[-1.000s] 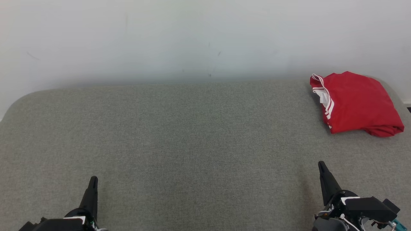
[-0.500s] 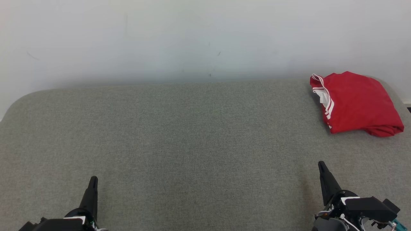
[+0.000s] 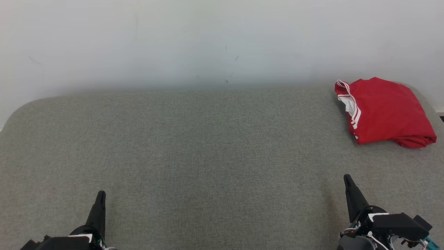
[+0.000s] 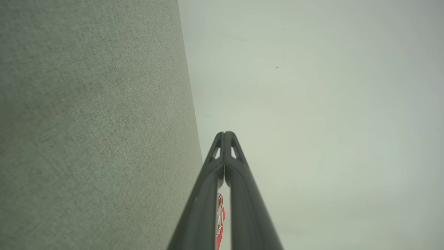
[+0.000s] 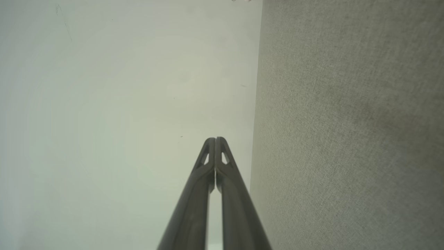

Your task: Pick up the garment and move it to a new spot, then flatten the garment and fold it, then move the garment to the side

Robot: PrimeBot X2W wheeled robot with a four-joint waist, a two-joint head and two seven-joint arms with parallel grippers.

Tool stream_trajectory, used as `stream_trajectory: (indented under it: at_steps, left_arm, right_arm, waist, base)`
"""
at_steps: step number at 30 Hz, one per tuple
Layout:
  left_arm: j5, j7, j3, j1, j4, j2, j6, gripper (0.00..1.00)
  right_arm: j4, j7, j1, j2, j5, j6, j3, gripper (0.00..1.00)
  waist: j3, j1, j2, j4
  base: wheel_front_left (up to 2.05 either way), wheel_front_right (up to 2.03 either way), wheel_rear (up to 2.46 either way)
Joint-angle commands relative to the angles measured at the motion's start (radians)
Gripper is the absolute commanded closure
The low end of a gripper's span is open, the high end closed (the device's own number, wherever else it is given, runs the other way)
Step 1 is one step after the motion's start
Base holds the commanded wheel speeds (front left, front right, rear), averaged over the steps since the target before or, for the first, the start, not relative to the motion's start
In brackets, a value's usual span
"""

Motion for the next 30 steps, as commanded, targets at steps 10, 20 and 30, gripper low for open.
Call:
stream_trajectory:
  at_steps: [10, 20, 30]
  left_arm:
    - [-0.005, 0.0, 0.003, -0.01, 0.0, -0.001, -0.004, 1.0]
    - [-0.005, 0.0, 0.003, -0.01, 0.0, -0.001, -0.004, 1.0]
    - [-0.005, 0.0, 0.003, -0.01, 0.0, -0.001, -0.004, 1.0]
  right_arm:
    - [-0.002, 0.003, -0.006, 0.002, 0.001, -0.002, -0.001, 1.0]
    - [-0.002, 0.003, -0.006, 0.002, 0.002, -0.002, -0.001, 1.0]
    - [-0.002, 0.003, -0.006, 0.002, 0.002, -0.002, -0.001, 1.0]
  waist:
    - [0.0, 0.0, 0.0, 0.0]
    - [0.0, 0.0, 0.0, 0.0]
    - [0.0, 0.0, 0.0, 0.0]
  base:
    - [0.0, 0.0, 0.0]
    - [0.0, 0.0, 0.0]
    - [0.0, 0.0, 0.0]
